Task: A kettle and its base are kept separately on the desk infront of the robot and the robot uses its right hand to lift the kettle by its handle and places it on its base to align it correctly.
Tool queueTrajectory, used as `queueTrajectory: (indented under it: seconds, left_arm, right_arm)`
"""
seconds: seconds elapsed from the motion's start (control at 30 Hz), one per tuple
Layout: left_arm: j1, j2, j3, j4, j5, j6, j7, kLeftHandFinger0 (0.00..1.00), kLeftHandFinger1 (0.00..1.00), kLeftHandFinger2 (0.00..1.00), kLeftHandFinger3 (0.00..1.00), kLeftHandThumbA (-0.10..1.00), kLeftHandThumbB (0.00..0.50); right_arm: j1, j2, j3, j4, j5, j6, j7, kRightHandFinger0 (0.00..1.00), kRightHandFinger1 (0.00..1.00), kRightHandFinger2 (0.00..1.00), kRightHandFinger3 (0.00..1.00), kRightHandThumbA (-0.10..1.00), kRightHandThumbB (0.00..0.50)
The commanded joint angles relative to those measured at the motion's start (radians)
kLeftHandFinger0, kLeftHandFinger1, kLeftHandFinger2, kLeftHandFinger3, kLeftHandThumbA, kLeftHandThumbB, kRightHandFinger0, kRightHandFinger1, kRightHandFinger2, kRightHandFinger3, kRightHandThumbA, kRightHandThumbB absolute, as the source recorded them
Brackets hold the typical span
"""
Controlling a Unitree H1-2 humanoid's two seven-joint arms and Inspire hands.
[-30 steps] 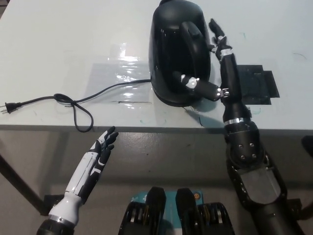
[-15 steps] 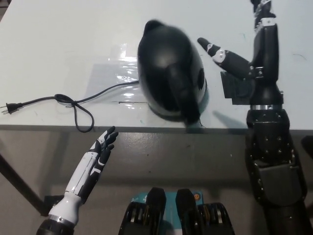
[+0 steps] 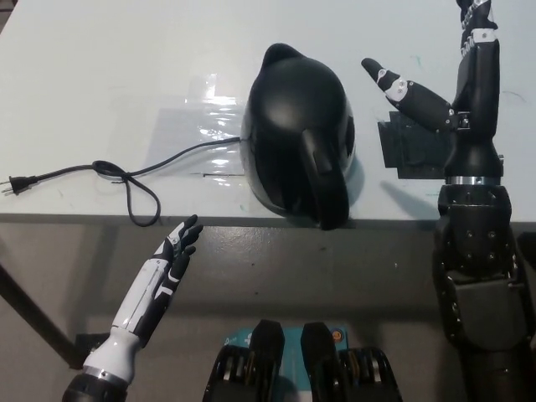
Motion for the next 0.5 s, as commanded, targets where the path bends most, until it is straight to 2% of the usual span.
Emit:
queueTrajectory:
  seconds: [0.0,0.2,0.33,0.43,0.47]
  left_arm:
    - [-0.018,0.022,0.007,-0.002,-0.011,-0.021,-0.022,1.0,1.0,1.0,1.0,1.0,0.182]
    - [-0.018,0.022,0.006,-0.002,-0.009,-0.019,-0.02,1.0,1.0,1.0,1.0,1.0,0.191]
    - [-0.02,0.02,0.008,-0.001,-0.006,-0.02,-0.016,1.0,1.0,1.0,1.0,1.0,0.195]
    - [-0.02,0.023,0.009,-0.003,-0.004,-0.011,-0.016,1.0,1.0,1.0,1.0,1.0,0.205]
    - [-0.021,0.024,0.01,-0.003,-0.002,-0.007,-0.015,1.0,1.0,1.0,1.0,1.0,0.204]
  right_arm:
    - [-0.036,0.007,-0.015,-0.057,0.003,-0.033,-0.019,1.0,1.0,1.0,1.0,1.0,0.5]
    - [-0.026,0.006,-0.032,-0.102,0.032,-0.06,-0.017,1.0,1.0,1.0,1.0,1.0,0.5]
    - [-0.01,-0.01,-0.06,-0.252,0.016,-0.023,-0.02,1.0,1.0,1.0,1.0,1.0,0.5]
    - [-0.001,-0.022,-0.105,-0.48,-0.027,0.032,-0.022,1.0,1.0,1.0,1.0,1.0,0.5]
    - [0.005,-0.042,-0.107,-0.552,0.01,0.033,0.002,1.0,1.0,1.0,1.0,1.0,0.499]
